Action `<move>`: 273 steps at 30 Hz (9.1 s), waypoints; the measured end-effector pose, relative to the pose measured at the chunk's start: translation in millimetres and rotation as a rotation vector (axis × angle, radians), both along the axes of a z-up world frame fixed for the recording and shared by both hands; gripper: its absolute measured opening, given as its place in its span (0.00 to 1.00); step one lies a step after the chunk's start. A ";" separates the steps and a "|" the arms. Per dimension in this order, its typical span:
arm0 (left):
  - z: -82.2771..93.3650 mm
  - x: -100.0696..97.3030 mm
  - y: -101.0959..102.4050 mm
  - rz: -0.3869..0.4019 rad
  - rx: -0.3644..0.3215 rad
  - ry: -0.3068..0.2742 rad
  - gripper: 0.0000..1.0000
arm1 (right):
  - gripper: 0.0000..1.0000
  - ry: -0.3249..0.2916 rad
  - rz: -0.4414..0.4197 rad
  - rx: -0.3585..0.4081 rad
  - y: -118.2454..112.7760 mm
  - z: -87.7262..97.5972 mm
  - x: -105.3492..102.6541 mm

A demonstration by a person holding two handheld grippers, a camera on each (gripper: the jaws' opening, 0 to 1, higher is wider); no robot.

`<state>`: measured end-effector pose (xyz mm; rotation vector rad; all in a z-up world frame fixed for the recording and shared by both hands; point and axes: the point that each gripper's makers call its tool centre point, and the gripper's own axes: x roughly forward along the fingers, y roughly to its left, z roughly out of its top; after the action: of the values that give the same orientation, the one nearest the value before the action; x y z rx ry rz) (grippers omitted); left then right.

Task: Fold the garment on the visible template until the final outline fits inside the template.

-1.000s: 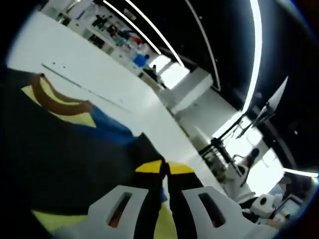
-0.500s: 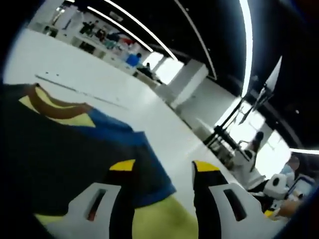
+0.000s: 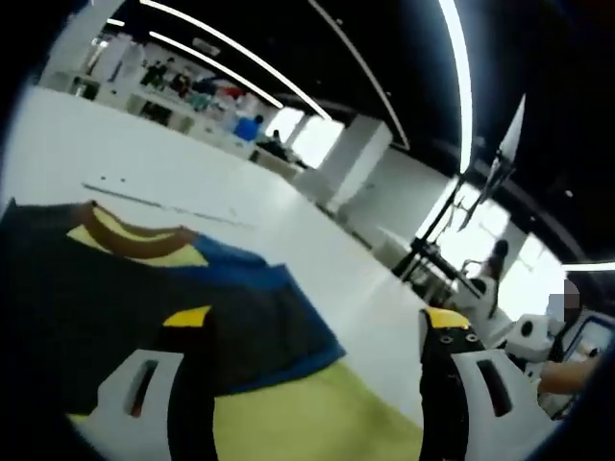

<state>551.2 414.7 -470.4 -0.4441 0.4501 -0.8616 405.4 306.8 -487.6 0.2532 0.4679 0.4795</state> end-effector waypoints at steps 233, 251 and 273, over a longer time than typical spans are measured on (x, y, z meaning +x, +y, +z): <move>-19.7 23.2 254.9 0.218 -0.010 0.363 0.00 | 0.00 0.372 -0.016 0.328 10.7 -3.3 142.2; -42.3 18.2 258.3 0.272 0.016 0.377 0.00 | 0.00 0.389 -0.047 0.303 13.0 -23.9 141.6; -26.5 19.7 275.9 0.121 0.314 0.066 0.25 | 0.22 0.183 0.095 -0.025 -4.8 -9.7 138.6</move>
<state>570.9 690.6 -497.0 -0.2081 0.6025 -0.6468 544.0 302.0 -497.3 0.2527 0.6664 0.5456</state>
